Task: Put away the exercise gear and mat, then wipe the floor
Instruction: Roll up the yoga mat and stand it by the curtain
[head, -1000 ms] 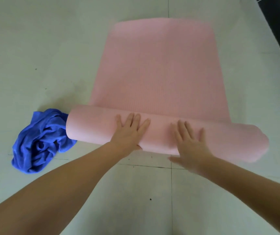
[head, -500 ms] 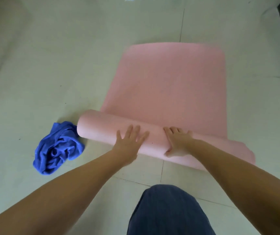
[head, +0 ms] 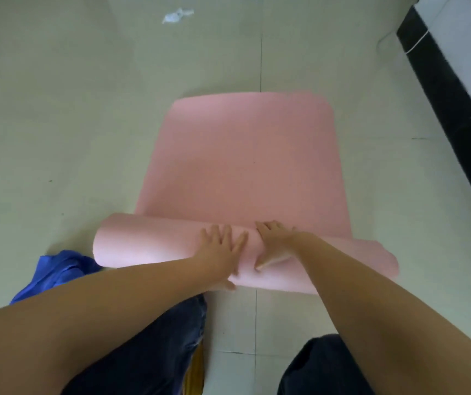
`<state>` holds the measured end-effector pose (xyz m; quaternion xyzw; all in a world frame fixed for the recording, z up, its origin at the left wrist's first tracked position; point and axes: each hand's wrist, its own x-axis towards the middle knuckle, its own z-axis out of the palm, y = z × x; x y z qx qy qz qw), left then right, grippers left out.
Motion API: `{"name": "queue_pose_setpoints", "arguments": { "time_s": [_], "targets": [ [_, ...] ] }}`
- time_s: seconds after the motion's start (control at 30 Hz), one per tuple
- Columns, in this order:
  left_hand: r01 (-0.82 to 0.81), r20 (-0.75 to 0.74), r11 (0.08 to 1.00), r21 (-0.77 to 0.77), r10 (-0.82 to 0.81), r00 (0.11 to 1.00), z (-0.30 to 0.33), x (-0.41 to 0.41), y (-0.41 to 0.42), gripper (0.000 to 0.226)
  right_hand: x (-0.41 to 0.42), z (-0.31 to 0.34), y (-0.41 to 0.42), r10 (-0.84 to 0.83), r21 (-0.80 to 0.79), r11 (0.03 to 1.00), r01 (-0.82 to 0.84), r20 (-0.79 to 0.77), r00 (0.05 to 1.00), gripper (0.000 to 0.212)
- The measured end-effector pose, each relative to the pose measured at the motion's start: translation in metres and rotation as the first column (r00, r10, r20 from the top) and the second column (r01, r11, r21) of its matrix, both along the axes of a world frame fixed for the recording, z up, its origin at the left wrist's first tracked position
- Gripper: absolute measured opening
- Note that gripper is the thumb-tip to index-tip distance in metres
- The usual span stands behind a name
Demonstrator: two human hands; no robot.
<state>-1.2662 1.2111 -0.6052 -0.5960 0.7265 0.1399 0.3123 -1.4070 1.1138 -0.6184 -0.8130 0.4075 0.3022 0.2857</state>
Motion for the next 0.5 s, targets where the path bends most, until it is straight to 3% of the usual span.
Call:
{"name": "queue_pose_setpoints", "arguments": {
  "time_s": [0.07,0.2,0.37,0.5],
  "targets": [
    [-0.044,-0.038,0.999,0.028,0.045,0.998,-0.005,0.002,-0.027,0.118,-0.001,0.004,-0.007,-0.036,-0.057,0.998,0.038,0.029,0.999,0.106],
    [-0.115,-0.162,0.981,0.154,0.140,0.977,-0.006,0.027,-0.093,0.120,-0.020,0.015,0.008,-0.083,-0.350,0.929,0.121,0.120,0.989,0.079],
    [-0.119,-0.272,0.968,0.220,0.178,0.946,-0.024,0.048,-0.130,0.121,-0.042,-0.005,0.025,0.011,-0.372,0.928,-0.024,-0.038,0.999,0.119],
    [-0.195,-0.443,0.980,-0.030,0.161,0.882,-0.018,0.058,-0.129,0.104,-0.027,-0.011,-0.029,-0.046,-0.307,0.951,0.030,-0.046,0.998,0.123]
  ]
}}
